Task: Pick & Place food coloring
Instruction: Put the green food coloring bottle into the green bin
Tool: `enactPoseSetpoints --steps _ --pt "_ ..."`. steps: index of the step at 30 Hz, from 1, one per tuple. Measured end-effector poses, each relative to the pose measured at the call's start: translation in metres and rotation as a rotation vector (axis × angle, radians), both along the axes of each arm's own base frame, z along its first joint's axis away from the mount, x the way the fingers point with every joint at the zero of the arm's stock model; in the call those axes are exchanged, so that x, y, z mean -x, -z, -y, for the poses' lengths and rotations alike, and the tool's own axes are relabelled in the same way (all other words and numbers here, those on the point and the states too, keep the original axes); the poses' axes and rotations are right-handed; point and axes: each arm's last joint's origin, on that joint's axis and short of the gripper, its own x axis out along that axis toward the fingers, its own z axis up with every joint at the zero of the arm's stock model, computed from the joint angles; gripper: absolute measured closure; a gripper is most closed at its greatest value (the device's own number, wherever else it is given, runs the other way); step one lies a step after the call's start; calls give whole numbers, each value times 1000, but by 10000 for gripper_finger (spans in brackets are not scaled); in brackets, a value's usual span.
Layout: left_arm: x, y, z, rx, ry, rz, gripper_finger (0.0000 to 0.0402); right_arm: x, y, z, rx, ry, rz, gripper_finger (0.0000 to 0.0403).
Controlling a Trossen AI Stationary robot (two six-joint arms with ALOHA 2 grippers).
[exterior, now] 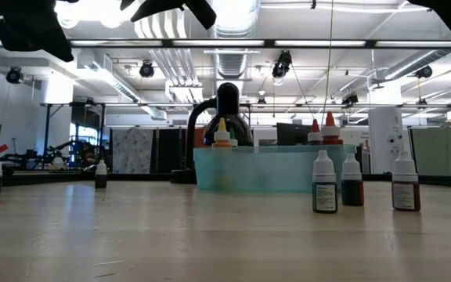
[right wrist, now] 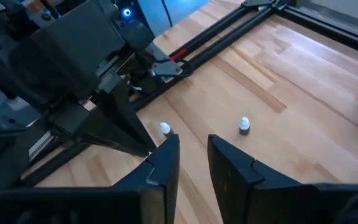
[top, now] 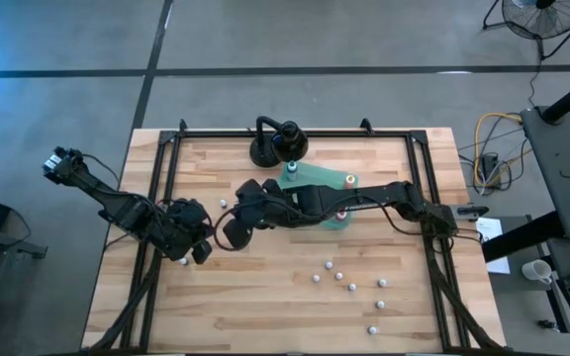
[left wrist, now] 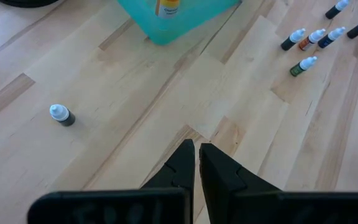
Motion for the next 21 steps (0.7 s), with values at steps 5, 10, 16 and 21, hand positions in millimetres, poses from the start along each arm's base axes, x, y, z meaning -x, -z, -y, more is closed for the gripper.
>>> enactPoseSetpoints --steps 5,10,16,21 --pt "0 0 0 0 0 0 401 0 0 0 1 -2 0 319" --pt "0 0 0 0 0 0 401 0 0 0 1 -2 0 316" --pt "0 0 0 0 0 0 401 0 0 0 1 -3 0 325" --pt "0 0 0 0 0 0 401 0 0 0 1 -3 4 333"
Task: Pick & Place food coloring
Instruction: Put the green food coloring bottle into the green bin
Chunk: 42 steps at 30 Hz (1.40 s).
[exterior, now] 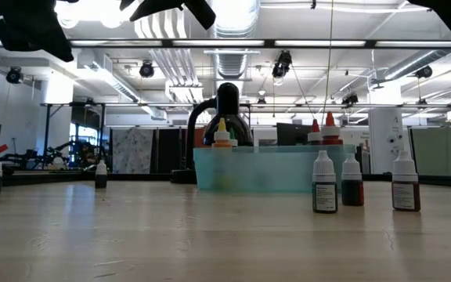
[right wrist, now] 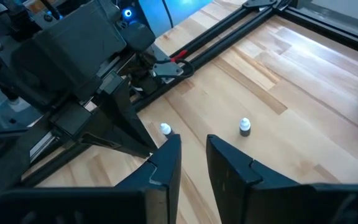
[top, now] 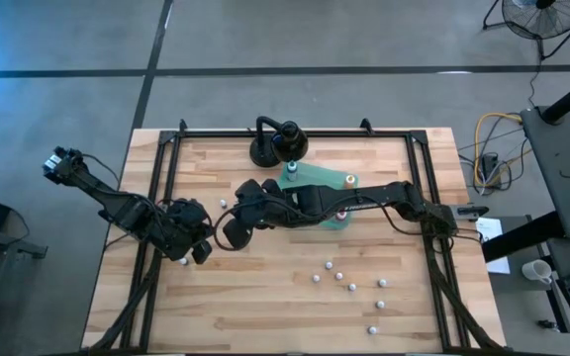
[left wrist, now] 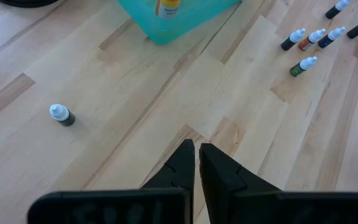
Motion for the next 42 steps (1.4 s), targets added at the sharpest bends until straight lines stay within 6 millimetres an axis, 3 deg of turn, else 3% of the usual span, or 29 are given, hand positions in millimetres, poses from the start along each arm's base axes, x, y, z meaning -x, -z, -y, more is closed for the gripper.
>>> enactPoseSetpoints --steps 19,36,42 --pt "0 0 0 0 0 0 401 0 0 0 1 -1 1 316" --pt "0 0 0 0 0 0 401 -1 -2 0 -4 1 25 331" --pt "0 0 0 0 0 0 401 -4 -6 -3 -111 34 100 323"
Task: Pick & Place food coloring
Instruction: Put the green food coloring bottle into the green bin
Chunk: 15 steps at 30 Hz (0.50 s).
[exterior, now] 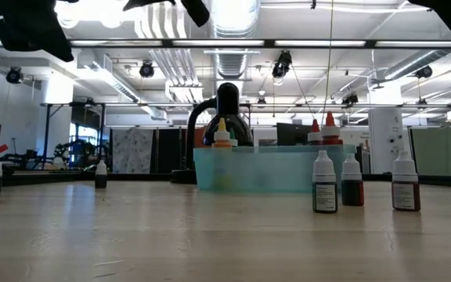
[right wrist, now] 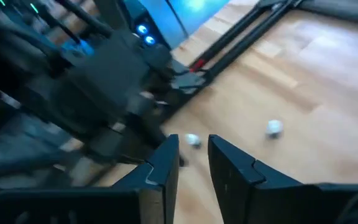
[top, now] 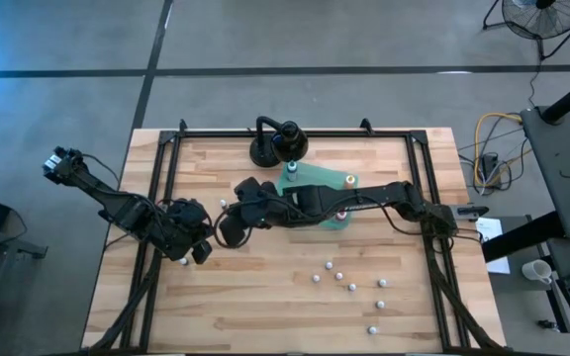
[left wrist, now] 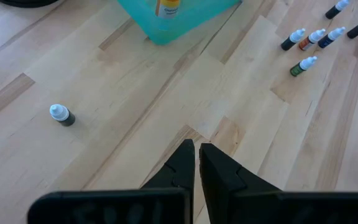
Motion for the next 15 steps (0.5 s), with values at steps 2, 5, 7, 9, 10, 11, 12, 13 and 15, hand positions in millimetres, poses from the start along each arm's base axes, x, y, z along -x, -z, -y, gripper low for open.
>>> enactPoseSetpoints --steps 2,5,7,9,10,11,12,13,15 --pt "0 0 0 0 0 0 401 -3 -3 -3 -80 29 70 321" --pt "0 0 0 0 0 0 401 -6 -11 -4 -185 70 175 318" --pt "0 0 0 0 0 0 401 -8 -15 -4 -262 103 237 319" --pt "0 0 0 0 0 0 401 -10 -19 -4 -314 116 297 322" --pt "0 0 0 0 0 0 401 -10 -21 -5 -321 112 320 324" --pt "0 0 0 0 0 0 401 -11 -23 -6 -313 94 332 326" --pt "0 0 0 0 0 0 401 -11 -25 -7 -285 57 333 327" --pt "0 0 0 0 0 0 401 -11 -26 -8 -252 10 329 329" --pt "0 0 0 0 0 0 401 -12 -28 -10 -240 -77 331 332"
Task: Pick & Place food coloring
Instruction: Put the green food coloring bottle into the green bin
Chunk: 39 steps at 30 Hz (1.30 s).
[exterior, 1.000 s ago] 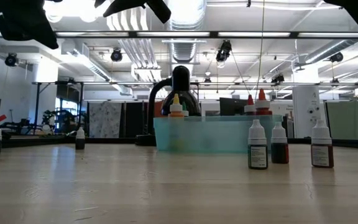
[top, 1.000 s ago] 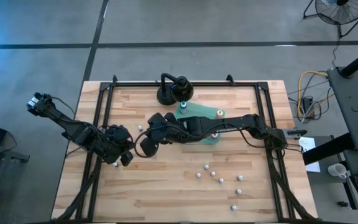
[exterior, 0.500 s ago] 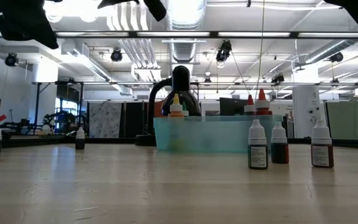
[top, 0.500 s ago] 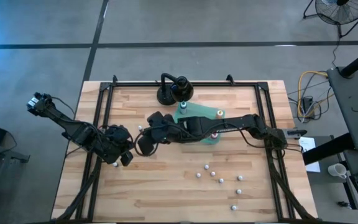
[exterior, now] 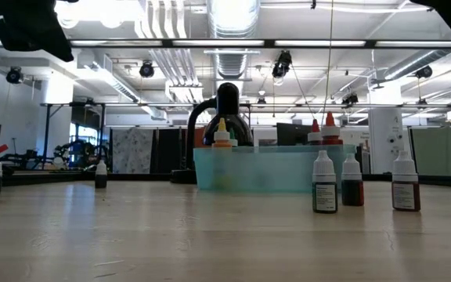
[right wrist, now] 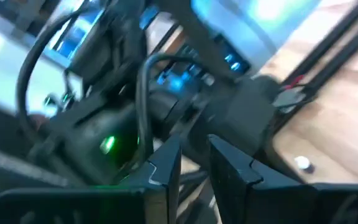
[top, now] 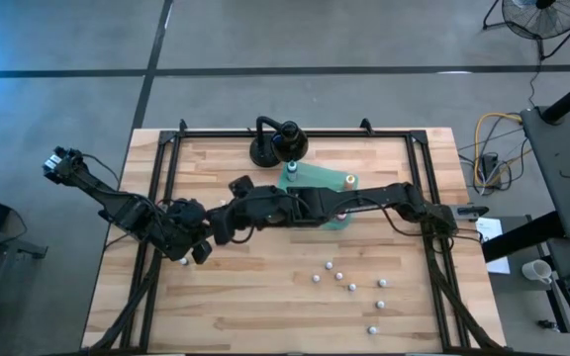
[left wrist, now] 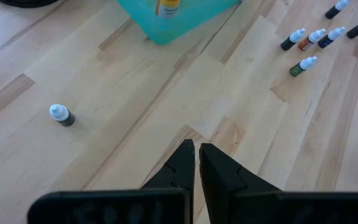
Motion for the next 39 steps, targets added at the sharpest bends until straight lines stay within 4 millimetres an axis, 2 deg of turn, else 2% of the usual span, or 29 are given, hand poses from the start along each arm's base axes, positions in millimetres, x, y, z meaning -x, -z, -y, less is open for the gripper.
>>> enactPoseSetpoints --steps 6,12,17,21,24,28,33,36,39 --pt "0 0 0 0 1 1 401 4 -5 -3 32 -236 -7 332" --pt "0 0 0 0 -1 0 401 25 -2 -6 27 -421 -213 318" --pt "0 0 0 1 -1 1 401 49 19 -8 -89 -541 -560 310" --pt "0 0 0 1 -1 1 401 79 40 -10 -105 -534 -937 304" --pt "0 0 0 0 -1 0 401 98 50 -14 -77 -507 -1151 299" --pt "0 0 0 0 -1 0 401 105 60 -31 -8 -548 -1208 293" --pt "0 0 0 1 -1 1 401 119 69 -63 89 -599 -1254 293" --pt "0 0 0 1 -1 1 401 128 73 -83 181 -553 -1270 299" --pt "0 0 0 1 -1 1 401 139 72 -101 186 -465 -1283 306"
